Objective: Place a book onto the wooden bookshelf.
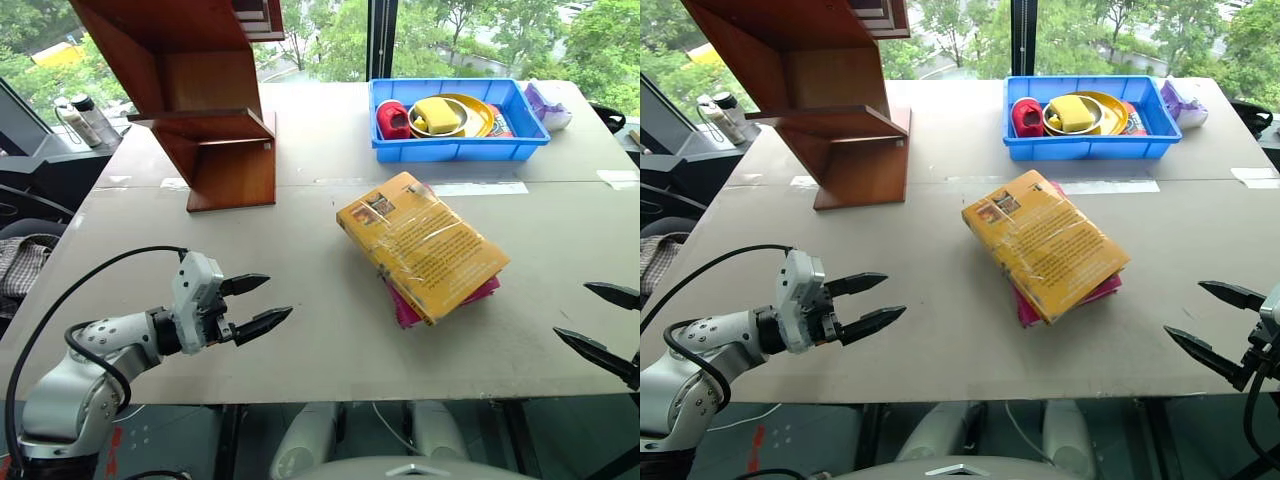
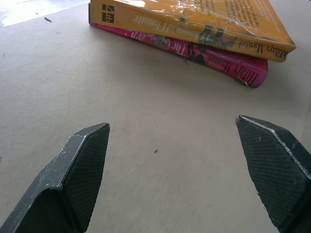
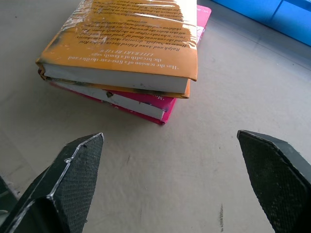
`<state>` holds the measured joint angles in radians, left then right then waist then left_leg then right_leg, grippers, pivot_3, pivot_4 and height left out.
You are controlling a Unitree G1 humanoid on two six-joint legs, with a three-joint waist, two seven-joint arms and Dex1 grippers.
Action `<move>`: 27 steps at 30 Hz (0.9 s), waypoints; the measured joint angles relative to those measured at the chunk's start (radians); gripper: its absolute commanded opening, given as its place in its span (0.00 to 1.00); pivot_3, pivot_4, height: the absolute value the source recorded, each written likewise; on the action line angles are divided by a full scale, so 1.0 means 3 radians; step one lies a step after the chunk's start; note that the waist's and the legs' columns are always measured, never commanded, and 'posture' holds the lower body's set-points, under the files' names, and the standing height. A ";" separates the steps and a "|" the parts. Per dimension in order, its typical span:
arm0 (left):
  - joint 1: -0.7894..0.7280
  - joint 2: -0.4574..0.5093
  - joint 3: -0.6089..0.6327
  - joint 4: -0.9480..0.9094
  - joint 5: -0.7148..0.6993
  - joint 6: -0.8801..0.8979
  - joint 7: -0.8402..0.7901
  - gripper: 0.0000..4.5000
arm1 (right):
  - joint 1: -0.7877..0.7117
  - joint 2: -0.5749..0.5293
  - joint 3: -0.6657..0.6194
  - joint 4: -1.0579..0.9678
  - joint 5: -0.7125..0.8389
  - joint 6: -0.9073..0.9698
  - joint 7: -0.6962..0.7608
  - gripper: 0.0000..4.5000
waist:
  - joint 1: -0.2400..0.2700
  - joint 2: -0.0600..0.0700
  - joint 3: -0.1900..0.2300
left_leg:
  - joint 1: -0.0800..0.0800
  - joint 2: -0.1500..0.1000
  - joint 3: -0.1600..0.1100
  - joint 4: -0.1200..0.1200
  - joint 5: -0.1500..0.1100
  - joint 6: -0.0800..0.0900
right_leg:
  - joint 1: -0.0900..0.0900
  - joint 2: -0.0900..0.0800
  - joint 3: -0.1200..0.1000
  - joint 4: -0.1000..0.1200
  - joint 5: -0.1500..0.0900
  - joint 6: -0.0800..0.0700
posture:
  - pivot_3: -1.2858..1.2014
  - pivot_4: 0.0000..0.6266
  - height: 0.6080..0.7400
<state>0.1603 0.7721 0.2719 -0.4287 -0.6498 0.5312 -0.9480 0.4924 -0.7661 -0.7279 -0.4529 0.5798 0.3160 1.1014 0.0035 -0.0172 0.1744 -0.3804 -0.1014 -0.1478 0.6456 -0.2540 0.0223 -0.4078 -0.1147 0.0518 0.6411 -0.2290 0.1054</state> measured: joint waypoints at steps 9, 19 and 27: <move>-0.0750 0.0032 -0.0138 -0.0248 -0.0235 0.0098 -0.0031 0.95 | -0.0318 -0.0101 0.0383 -0.0336 0.0024 0.0536 -0.0579 0.97 | 0.0027 0.0000 0.0000 | -0.0004 0.0001 0.0000 0.0007 -0.0003 -0.0005 | -0.0003 0.0002 -0.0002 0.0001 0.0004 0.0003 | 0.52 0.24 1.00; -0.0509 0.0248 -0.0140 -0.0349 -0.0307 0.0016 -0.0453 0.95 | -0.2440 -0.0590 0.1838 0.0301 -0.0405 0.1486 -0.1390 0.32 | -0.0030 0.0001 0.0007 | -0.0015 0.0008 0.0008 0.0006 -0.0007 -0.0004 | -0.0012 0.0008 -0.0014 -0.0002 0.0005 -0.0003 | 0.52 0.24 1.00; -0.0224 0.0214 -0.0067 -0.0509 -0.0306 -0.0008 -0.0334 0.95 | -0.3321 -0.0522 0.2824 0.1056 -0.0959 0.1528 -0.1223 0.00 | -0.0046 0.0001 0.0007 | -0.0040 0.0006 -0.0002 0.0006 -0.0005 -0.0013 | -0.0034 0.0002 -0.0016 -0.0016 0.0008 -0.0004 | 0.52 0.24 1.00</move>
<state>0.0932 0.8363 0.2518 -0.5814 -0.7417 0.5287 -1.0482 -0.5040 -0.9226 0.1194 -0.1362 0.2920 0.7744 0.7345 -0.0104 -0.0170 0.1765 -0.3925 -0.0996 -0.1484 0.6474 -0.2556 0.0183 -0.4180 -0.1143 0.0470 0.6363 -0.2267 0.1043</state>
